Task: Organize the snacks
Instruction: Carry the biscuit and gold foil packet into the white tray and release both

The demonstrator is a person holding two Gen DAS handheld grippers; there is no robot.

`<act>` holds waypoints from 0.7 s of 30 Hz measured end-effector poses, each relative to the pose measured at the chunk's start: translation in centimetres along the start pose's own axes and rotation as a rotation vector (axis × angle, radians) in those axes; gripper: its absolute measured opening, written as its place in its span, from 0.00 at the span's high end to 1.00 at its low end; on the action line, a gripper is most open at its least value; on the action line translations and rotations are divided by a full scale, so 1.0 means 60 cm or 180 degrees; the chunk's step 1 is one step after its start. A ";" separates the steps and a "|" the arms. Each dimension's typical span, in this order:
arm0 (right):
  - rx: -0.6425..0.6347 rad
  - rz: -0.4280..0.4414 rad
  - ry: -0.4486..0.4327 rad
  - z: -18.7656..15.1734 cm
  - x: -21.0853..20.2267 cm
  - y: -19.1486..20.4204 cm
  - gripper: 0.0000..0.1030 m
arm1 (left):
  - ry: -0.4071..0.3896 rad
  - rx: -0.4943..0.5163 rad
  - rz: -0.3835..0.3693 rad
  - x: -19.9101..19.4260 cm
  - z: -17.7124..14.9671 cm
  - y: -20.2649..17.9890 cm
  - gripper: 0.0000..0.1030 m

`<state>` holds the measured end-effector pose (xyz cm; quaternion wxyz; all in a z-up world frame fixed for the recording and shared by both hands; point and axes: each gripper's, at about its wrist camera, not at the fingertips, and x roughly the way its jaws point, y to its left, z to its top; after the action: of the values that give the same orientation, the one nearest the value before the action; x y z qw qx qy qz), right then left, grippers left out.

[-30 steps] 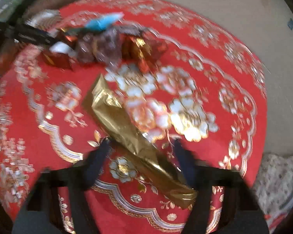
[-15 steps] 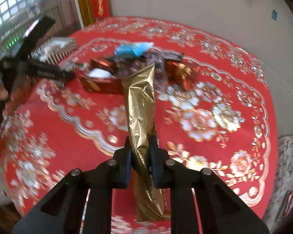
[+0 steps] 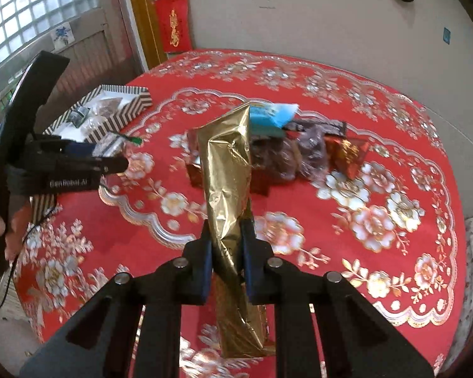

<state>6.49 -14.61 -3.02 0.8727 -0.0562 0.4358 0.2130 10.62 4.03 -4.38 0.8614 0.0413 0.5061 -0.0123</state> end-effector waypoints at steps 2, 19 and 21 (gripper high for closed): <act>0.0033 0.0019 -0.0042 0.005 0.001 0.011 0.87 | -0.0019 -0.0015 0.0006 -0.004 -0.003 0.005 0.52; 0.0168 0.0010 -0.0230 0.065 0.028 0.080 0.87 | -0.0133 -0.0155 0.0021 -0.036 -0.006 0.047 0.52; 0.0169 0.0044 -0.0234 0.074 0.033 0.090 0.87 | -0.0157 -0.0182 0.0043 -0.042 -0.003 0.059 0.52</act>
<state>8.52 -7.86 -1.37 0.8878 -0.0222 0.4092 0.2093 9.48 7.49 -2.06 0.8745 0.0199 0.4845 0.0069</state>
